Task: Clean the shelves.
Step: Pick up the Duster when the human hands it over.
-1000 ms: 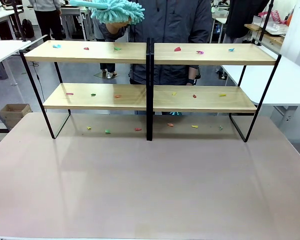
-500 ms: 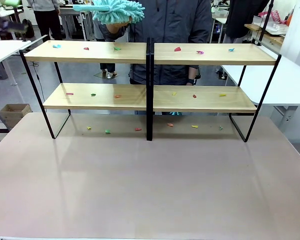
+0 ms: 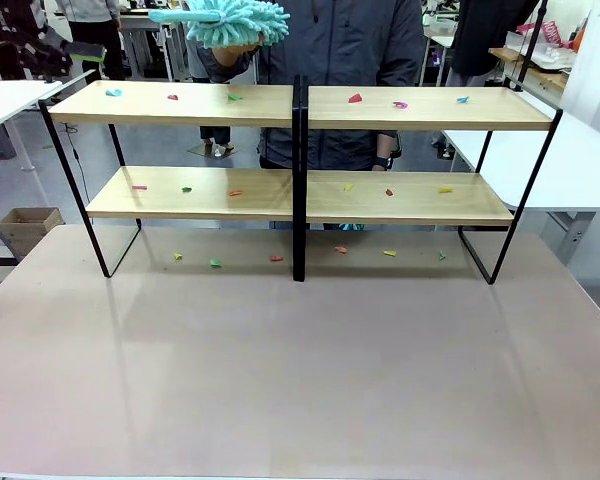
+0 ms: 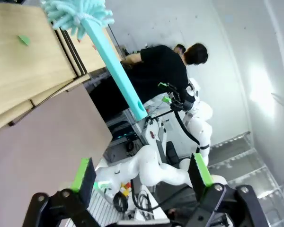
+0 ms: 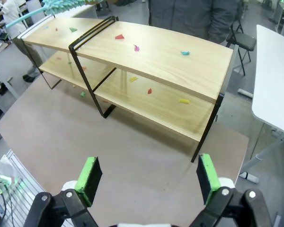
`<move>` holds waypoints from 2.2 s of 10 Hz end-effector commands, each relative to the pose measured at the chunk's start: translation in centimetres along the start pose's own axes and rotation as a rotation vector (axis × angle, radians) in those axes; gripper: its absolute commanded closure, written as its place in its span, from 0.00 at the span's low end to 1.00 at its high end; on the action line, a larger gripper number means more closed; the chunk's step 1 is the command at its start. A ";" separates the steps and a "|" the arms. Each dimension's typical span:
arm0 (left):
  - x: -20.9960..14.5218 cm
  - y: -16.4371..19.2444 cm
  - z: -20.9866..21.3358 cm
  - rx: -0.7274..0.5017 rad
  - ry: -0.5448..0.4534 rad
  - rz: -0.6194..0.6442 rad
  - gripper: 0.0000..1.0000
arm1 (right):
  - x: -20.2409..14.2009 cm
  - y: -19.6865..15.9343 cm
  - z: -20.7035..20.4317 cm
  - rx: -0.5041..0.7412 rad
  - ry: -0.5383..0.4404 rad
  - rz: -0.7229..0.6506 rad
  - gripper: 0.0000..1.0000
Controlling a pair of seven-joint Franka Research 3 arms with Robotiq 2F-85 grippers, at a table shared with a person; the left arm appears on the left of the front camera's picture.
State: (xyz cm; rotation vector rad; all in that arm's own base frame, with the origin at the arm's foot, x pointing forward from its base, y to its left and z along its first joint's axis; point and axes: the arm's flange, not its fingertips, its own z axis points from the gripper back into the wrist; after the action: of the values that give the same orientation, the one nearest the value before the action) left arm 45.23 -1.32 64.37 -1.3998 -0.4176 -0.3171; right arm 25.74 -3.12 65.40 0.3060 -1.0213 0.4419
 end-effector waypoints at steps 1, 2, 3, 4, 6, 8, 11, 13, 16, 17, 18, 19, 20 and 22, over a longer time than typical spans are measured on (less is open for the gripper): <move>3.2 0.3 -2.3 -0.012 -0.025 0.091 0.00 | 0.0 0.0 0.0 0.002 -0.002 0.001 0.00; 4.6 0.9 -3.9 -0.018 -0.038 0.143 0.00 | 0.0 0.0 0.0 0.002 -0.002 0.001 0.00; 6.2 1.7 -5.5 -0.022 -0.052 0.201 0.00 | 0.0 0.0 0.0 0.002 -0.002 0.001 0.00; 7.6 2.7 -6.9 -0.009 -0.059 0.249 0.00 | 0.0 0.0 0.0 0.002 -0.002 0.001 0.00; 9.4 4.6 -9.2 -0.031 -0.038 0.331 0.00 | 0.0 0.0 0.0 0.002 -0.002 0.001 0.00; 9.7 5.4 -10.0 -0.008 -0.039 0.342 0.00 | 0.0 0.0 0.0 0.002 -0.002 0.001 0.00; 9.9 5.4 -10.5 -0.019 -0.039 0.343 0.00 | 0.0 0.0 0.0 0.002 -0.002 0.001 0.00; 9.6 5.5 -10.8 -0.026 -0.017 0.332 0.58 | 0.0 0.0 0.0 0.002 -0.002 0.001 0.00; 9.1 4.9 -10.7 -0.039 -0.005 0.321 1.00 | 0.0 0.0 0.0 0.002 -0.002 0.001 0.00; 9.0 4.7 -10.7 -0.026 -0.014 0.300 0.87 | 0.0 0.0 0.0 0.002 -0.002 0.001 0.00; 9.1 4.8 -10.6 -0.021 -0.016 0.299 0.96 | 0.0 0.0 0.0 0.002 -0.002 0.001 0.00; 9.1 4.9 -10.5 -0.013 -0.018 0.298 1.00 | 0.0 0.0 0.0 0.002 -0.002 0.001 0.00; 9.0 5.1 -10.5 -0.006 -0.023 0.297 1.00 | 0.0 0.0 0.0 0.002 -0.002 0.001 0.00; 8.9 5.2 -10.5 -0.001 -0.023 0.299 1.00 | 0.0 0.0 0.0 0.002 -0.002 0.001 0.00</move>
State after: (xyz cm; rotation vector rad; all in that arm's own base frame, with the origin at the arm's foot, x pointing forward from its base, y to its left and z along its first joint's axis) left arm 57.00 -10.72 62.80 -1.4501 -0.2022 -0.0482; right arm 25.75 -3.10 65.40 0.3055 -1.0211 0.4421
